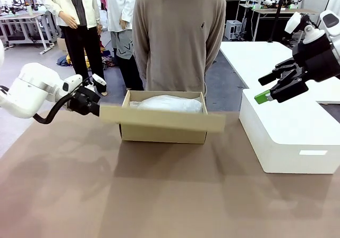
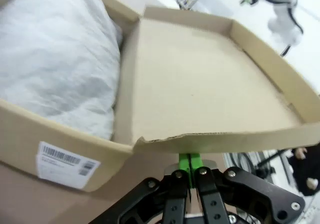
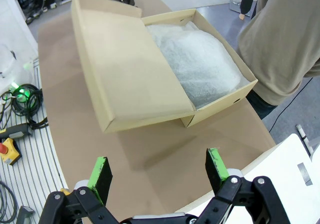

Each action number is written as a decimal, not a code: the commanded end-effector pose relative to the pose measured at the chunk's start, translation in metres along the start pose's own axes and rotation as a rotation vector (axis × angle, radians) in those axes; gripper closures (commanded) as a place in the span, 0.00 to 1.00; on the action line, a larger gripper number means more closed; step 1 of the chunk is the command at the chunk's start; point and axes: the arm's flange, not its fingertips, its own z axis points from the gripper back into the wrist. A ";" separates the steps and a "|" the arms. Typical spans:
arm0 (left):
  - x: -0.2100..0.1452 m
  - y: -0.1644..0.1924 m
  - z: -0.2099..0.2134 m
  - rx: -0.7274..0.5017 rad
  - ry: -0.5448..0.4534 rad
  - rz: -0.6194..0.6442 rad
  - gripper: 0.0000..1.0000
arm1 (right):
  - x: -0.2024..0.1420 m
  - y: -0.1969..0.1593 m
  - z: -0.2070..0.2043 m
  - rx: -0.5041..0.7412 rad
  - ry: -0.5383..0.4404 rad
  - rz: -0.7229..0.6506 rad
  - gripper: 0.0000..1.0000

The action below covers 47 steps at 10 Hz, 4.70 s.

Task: Pack the shoes into the box.
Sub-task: Close the Shoes Box, then press down on the lid of the Shoes Box.

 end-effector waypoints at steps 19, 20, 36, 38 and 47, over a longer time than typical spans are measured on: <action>0.041 -0.044 0.020 0.452 -0.073 0.010 1.00 | 0.001 -0.004 -0.001 0.017 -0.029 0.019 0.00; 0.041 -0.044 0.020 0.452 -0.073 0.010 1.00 | 0.001 -0.004 -0.001 0.017 -0.029 0.019 0.00; 0.072 -0.145 0.086 0.837 0.716 -0.169 0.00 | 0.139 -0.027 -0.028 -0.017 0.239 0.049 1.00; 0.066 -0.157 0.079 0.894 0.755 -0.167 0.00 | 0.161 -0.032 -0.052 0.005 0.272 0.058 1.00; 0.057 -0.165 0.065 0.930 0.820 -0.169 0.00 | 0.174 -0.034 -0.109 -0.010 0.356 0.075 1.00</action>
